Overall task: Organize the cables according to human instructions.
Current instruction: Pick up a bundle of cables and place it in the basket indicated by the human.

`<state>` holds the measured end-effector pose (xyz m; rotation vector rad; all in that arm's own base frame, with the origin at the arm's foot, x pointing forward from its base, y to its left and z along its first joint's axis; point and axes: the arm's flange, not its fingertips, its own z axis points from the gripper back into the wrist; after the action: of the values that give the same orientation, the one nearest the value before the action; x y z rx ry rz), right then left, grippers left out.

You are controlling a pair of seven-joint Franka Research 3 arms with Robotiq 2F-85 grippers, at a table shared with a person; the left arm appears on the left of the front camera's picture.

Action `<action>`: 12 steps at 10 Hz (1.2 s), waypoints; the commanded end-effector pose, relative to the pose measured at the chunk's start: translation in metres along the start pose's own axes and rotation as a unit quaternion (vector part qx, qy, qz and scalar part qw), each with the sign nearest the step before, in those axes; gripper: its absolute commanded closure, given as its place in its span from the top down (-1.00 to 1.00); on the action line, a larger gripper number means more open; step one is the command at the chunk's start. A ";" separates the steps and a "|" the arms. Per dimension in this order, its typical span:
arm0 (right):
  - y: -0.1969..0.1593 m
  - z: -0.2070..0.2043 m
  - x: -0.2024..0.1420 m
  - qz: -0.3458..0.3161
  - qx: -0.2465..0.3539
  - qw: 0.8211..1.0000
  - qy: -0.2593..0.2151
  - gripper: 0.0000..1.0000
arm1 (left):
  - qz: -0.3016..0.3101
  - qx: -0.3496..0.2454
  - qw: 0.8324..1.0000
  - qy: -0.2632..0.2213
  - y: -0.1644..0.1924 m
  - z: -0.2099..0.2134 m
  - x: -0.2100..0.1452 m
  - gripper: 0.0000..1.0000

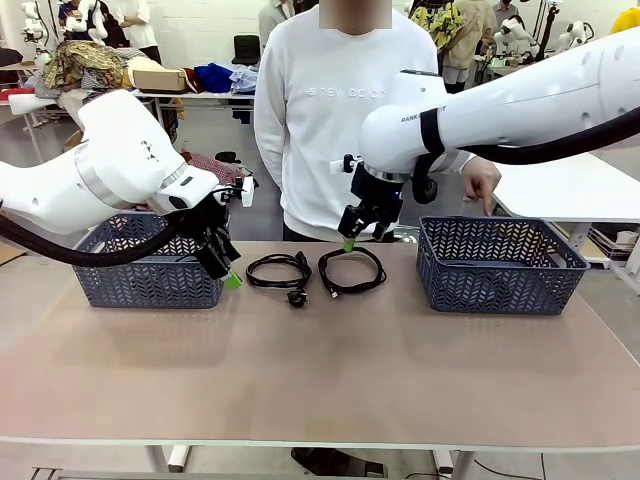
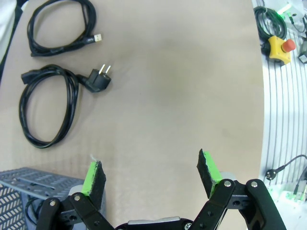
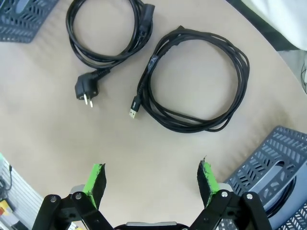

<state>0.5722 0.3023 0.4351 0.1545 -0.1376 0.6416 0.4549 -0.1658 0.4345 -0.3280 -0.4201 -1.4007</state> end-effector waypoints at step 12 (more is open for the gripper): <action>0.008 -0.028 0.032 -0.078 0.000 0.997 0.008 1.00 | 0.001 0.000 1.000 0.000 0.001 0.001 0.000 1.00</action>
<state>0.5828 0.3157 0.4161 0.1719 -0.1053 0.5602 0.4549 -0.1658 0.4345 -0.3280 -0.4202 -1.4007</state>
